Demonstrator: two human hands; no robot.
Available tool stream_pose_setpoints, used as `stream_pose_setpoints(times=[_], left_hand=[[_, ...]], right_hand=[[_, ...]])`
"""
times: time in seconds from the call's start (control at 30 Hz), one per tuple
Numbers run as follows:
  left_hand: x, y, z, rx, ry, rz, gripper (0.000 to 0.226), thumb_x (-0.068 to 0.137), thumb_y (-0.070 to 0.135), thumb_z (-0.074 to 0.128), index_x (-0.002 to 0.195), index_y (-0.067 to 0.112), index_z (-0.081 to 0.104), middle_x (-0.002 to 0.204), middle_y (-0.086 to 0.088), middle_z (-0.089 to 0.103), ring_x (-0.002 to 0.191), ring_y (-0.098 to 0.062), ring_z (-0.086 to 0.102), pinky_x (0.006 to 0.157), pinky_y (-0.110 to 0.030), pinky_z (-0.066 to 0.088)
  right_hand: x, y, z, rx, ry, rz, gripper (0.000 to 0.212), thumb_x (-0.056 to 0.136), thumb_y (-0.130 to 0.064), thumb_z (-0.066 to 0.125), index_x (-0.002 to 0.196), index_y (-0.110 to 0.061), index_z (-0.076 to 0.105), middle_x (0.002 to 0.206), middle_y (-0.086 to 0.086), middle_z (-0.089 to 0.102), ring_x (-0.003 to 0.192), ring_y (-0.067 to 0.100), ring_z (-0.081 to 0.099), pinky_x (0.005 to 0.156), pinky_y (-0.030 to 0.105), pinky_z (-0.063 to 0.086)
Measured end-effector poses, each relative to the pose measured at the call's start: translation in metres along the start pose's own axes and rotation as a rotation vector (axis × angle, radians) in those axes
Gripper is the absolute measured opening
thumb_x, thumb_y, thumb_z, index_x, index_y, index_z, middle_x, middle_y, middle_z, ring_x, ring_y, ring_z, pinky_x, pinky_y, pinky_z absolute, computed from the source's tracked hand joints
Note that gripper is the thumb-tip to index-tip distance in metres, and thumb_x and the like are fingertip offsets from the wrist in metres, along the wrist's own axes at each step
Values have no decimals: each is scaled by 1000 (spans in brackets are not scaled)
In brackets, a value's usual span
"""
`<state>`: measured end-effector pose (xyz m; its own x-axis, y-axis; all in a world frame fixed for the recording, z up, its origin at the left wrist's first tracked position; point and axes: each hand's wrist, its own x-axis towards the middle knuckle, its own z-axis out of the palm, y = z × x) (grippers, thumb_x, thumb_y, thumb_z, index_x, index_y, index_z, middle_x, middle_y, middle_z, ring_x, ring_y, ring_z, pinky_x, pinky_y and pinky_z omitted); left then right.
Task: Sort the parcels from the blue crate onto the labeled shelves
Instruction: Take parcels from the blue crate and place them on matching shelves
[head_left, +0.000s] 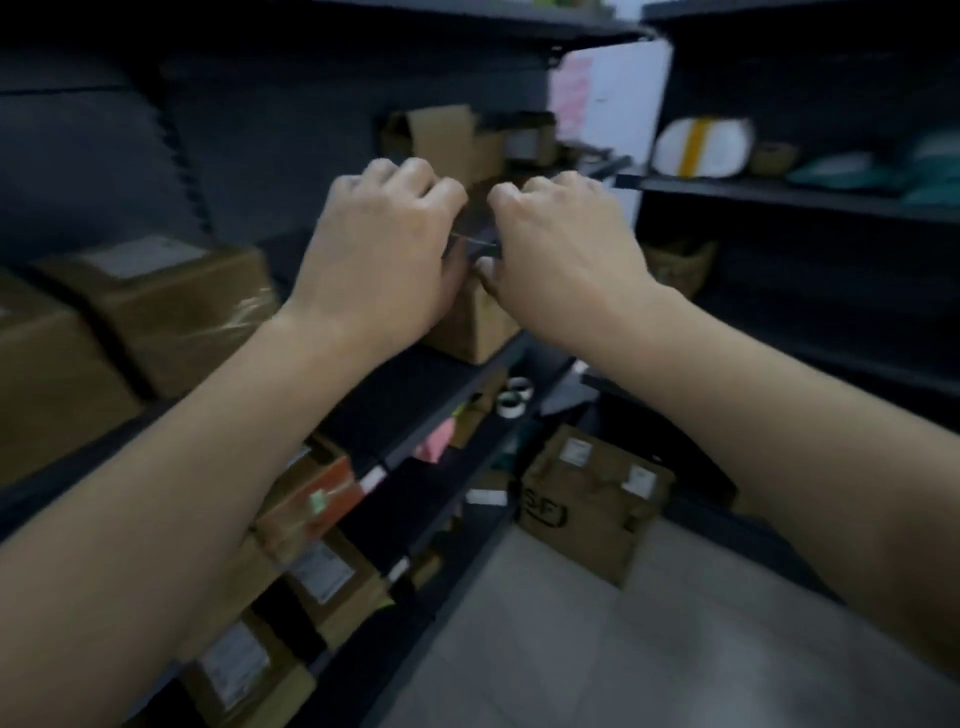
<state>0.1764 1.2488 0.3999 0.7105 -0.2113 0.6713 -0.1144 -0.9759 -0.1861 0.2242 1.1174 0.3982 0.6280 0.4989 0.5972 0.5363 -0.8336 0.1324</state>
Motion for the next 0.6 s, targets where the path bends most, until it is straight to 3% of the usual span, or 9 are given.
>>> stream_pose_setpoints(times=[0.23,0.6], left_hand=[[79,180,21,-162,144,328,26,87,18,52,106,5,63,103,-20,63,98,-39,55,80,-48,40],[147,555,28,-636,237,762,29,91,19,50,114,5,60,110,-16,62,103,-36,55,87,-46,40]], right_hand=[[-107,155,-51,-315,13,268,26,93,-29,52,111,-9,57,107,15,64,105,36,55,89,44,39],[-331,390,-160,-649,-254,884,33,93,-30,54,119,-9,53,118,16,59,115,37,49,101,45,34]])
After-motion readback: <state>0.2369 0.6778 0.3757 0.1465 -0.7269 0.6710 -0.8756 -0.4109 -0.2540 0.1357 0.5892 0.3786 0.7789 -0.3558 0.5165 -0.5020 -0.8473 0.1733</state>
